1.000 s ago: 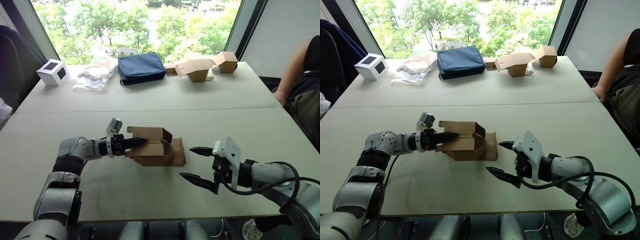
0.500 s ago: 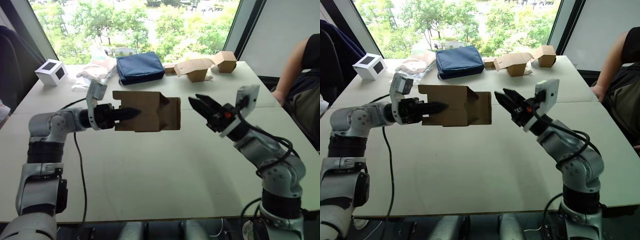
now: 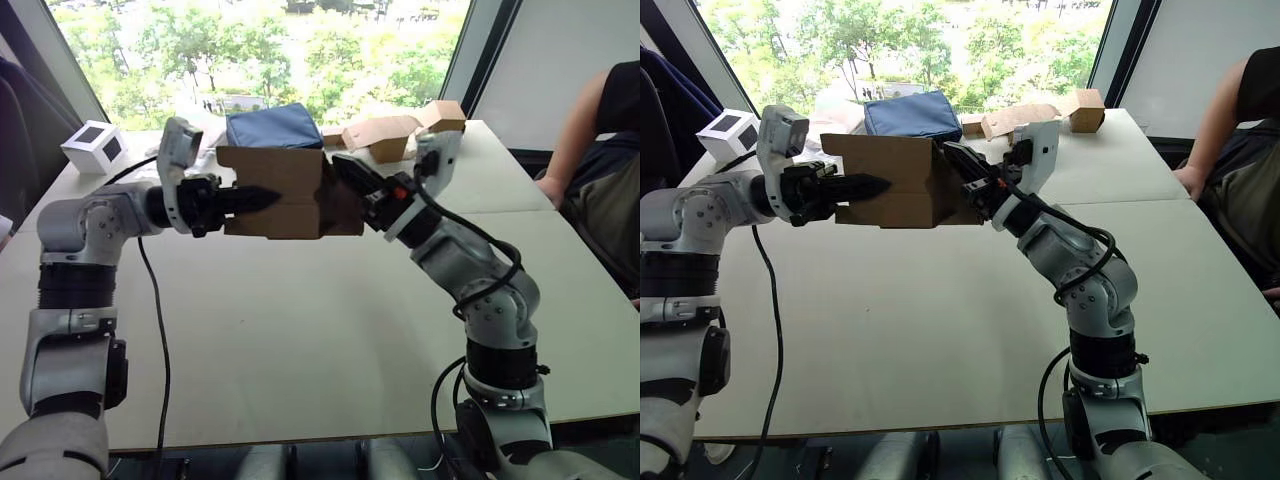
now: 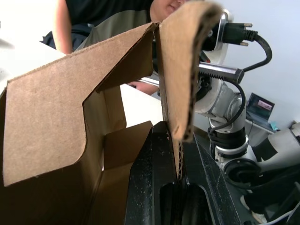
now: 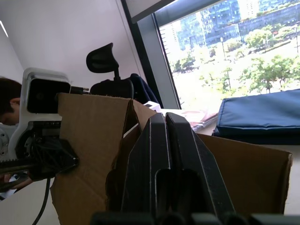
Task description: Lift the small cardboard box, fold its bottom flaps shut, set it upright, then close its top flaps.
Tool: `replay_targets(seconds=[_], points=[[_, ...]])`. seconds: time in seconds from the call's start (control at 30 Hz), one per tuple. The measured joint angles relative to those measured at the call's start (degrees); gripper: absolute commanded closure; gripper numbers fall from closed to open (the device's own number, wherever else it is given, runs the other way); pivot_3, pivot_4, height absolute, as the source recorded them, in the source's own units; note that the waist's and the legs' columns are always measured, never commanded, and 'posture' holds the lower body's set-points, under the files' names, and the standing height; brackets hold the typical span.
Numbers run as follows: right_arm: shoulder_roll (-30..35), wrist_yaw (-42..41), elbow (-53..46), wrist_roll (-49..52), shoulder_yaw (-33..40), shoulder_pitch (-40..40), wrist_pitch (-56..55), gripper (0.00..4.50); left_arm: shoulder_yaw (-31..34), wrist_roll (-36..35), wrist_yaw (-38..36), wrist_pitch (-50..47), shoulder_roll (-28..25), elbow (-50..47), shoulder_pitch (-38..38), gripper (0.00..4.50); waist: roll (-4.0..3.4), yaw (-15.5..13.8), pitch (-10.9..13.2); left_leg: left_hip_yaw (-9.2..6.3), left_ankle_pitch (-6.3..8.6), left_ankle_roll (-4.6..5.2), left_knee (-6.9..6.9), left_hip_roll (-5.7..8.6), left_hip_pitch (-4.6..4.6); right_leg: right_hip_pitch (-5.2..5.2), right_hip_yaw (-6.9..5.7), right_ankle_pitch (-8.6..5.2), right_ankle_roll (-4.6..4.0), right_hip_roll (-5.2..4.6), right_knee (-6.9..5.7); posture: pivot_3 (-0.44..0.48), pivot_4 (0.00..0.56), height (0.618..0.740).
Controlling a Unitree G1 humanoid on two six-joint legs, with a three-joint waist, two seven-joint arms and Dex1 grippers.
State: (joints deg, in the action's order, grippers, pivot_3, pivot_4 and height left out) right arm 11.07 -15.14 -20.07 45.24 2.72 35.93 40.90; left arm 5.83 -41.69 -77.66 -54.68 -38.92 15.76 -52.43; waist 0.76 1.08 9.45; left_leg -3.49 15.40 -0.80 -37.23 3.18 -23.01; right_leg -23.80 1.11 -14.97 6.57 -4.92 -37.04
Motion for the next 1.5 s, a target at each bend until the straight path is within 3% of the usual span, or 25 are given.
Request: replay_targets(seconds=[0.7,0.83,0.97,1.1,1.3,1.5], points=[[-1.4,-3.3,-1.6,2.2,-0.9,-2.5,0.2,4.47,0.0,-1.5,-1.6,0.0,0.2,0.0,0.5,4.5,0.0,0.0,0.0,0.0,0.0,0.0,-0.01,0.0,-0.05,-0.08,0.03,0.0,0.0,0.02,-0.02,0.0,0.15,0.74],[4.7,-4.9,-5.4,7.2,3.0,-4.6,2.9,4.47,0.0,-1.4,-1.5,0.2,0.4,0.9,0.2,4.5,0.0,-0.2,0.0,0.0,0.01,0.01,-0.05,0.0,-0.08,-0.07,0.02,0.0,0.0,0.0,-0.01,0.0,0.15,0.74],[15.8,-8.3,-7.8,14.5,9.8,-8.8,7.6,4.47,0.0,-1.4,-1.4,0.3,0.5,1.7,-0.3,4.5,0.02,-0.3,0.0,0.0,0.03,0.06,-0.08,0.0,-0.09,-0.05,0.01,-0.01,0.0,0.0,0.04,0.0,0.15,0.74],[21.9,-11.6,-9.1,15.0,9.8,-14.7,9.8,4.47,0.0,-1.4,-1.3,0.3,0.7,1.9,-1.3,4.5,0.03,0.0,0.0,0.04,0.04,0.08,-0.1,-0.05,-0.08,-0.06,0.03,-0.02,0.01,0.05,0.06,0.0,0.15,0.74],[20.4,-11.8,-8.3,7.7,2.9,-13.7,7.2,4.47,0.0,-1.6,-1.1,0.0,1.0,1.8,-2.8,4.5,0.03,0.1,0.0,0.06,0.03,0.06,-0.11,-0.12,-0.09,-0.14,0.11,-0.03,0.0,0.17,0.03,0.0,0.15,0.74],[16.1,-11.8,-6.6,6.4,1.2,-8.6,5.0,4.47,0.0,-2.7,-0.8,-1.0,1.2,-0.5,-2.6,4.5,0.04,-0.3,0.0,0.04,0.02,0.05,-0.16,-0.09,-0.16,-0.16,0.12,-0.03,0.0,0.12,0.03,0.0,0.15,0.74]])
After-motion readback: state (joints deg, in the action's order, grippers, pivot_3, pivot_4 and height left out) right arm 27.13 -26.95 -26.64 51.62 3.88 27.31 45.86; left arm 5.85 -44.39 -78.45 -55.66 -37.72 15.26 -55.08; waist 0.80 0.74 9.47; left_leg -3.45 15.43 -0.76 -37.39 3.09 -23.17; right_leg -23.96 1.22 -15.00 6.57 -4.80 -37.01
